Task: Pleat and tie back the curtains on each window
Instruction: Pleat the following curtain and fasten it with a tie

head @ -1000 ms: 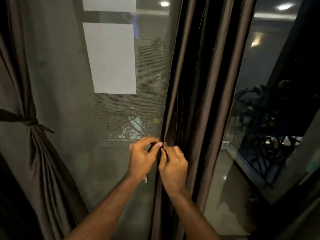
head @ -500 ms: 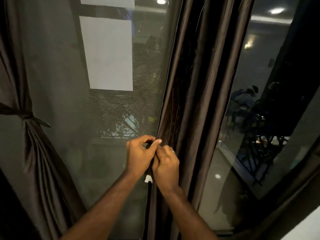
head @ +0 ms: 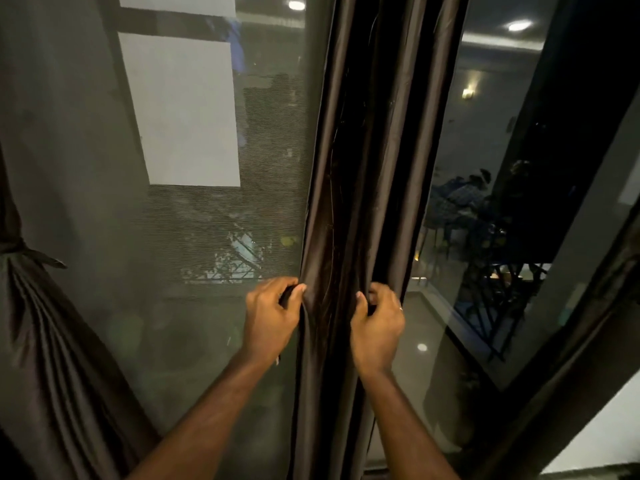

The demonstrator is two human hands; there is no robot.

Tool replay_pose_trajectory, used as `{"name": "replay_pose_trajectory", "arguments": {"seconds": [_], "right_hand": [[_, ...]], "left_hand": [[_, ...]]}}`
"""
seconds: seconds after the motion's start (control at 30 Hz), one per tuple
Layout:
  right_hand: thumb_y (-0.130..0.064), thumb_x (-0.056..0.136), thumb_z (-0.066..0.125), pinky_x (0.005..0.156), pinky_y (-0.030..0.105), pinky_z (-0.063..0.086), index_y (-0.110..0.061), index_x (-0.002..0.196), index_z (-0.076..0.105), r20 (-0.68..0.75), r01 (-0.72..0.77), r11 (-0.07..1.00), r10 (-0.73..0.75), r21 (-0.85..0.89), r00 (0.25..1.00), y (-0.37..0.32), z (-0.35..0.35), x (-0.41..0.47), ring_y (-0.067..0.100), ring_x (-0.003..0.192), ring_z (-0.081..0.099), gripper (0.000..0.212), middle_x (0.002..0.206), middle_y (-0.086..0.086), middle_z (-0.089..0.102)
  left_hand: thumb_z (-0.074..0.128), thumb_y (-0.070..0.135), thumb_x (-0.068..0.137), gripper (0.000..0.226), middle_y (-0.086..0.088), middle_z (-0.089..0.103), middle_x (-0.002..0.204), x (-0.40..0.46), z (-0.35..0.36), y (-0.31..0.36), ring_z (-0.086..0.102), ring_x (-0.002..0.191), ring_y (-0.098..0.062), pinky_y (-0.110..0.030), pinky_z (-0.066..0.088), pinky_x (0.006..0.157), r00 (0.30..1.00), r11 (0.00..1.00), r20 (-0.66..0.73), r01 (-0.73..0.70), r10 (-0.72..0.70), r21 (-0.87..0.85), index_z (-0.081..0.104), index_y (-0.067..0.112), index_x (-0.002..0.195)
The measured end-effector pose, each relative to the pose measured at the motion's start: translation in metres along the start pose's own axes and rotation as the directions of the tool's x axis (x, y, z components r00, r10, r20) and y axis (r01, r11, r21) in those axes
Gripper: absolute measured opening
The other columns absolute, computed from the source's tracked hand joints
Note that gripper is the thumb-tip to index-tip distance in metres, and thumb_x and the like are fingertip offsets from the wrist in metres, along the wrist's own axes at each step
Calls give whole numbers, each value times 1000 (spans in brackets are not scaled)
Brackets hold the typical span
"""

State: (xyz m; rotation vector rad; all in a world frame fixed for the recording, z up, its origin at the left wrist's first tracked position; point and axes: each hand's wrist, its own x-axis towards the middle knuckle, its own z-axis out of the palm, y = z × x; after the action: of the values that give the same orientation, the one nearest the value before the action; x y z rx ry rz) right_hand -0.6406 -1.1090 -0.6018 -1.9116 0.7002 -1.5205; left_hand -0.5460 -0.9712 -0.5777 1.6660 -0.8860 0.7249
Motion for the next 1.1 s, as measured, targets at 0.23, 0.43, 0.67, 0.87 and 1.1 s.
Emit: {"name": "replay_pose_trajectory", "arguments": {"seconds": [0.23, 0.43, 0.67, 0.87, 1.1], "right_hand": [[-21, 98, 58, 67, 44, 50, -12, 94, 70, 75, 297, 952, -291, -79, 954, 2, 19, -28, 25, 74, 61, 16, 84, 2, 61], [-19, 98, 52, 67, 34, 37, -13, 96, 69, 163, 366, 928, -350, -74, 922, -13, 40, -41, 25, 71, 56, 18, 79, 2, 56], [-9, 93, 63, 66, 36, 40, -13, 97, 70, 182, 375, 924, -358, -70, 916, -11, 51, -39, 25, 72, 57, 8, 80, 3, 57], [-10, 96, 59, 66, 39, 43, -10, 88, 66, 192, 363, 929, -344, -75, 919, -15, 54, -42, 26, 70, 55, 10, 78, 4, 55], [-17, 97, 48, 75, 33, 45, -8, 107, 72, 268, 372, 927, -369, 43, 890, -15, 43, -37, 21, 80, 59, 27, 87, 3, 62]], "left_hand": [[73, 17, 85, 10, 1, 73, 77, 6, 2, -4, 66, 70, -12, -32, 51, 67, 1000, 1000, 6, -15, 15, 16, 75, 8, 84], [70, 14, 86, 9, 3, 74, 79, 5, 6, 3, 69, 73, -10, -35, 54, 66, 997, 999, 60, -38, 39, -25, 76, 8, 84], [72, 15, 86, 8, 6, 74, 80, 7, 1, -3, 69, 76, -3, -35, 57, 69, 997, 994, 70, 20, -12, -106, 78, 9, 85], [72, 16, 84, 9, 5, 71, 76, 10, 2, -2, 68, 72, -6, -36, 56, 66, 996, 993, 86, 8, 2, -119, 75, 9, 80], [74, 19, 84, 14, 6, 67, 70, 15, 3, -7, 62, 65, -6, -32, 52, 61, 996, 997, 84, -20, 26, -74, 71, 9, 75]]}}
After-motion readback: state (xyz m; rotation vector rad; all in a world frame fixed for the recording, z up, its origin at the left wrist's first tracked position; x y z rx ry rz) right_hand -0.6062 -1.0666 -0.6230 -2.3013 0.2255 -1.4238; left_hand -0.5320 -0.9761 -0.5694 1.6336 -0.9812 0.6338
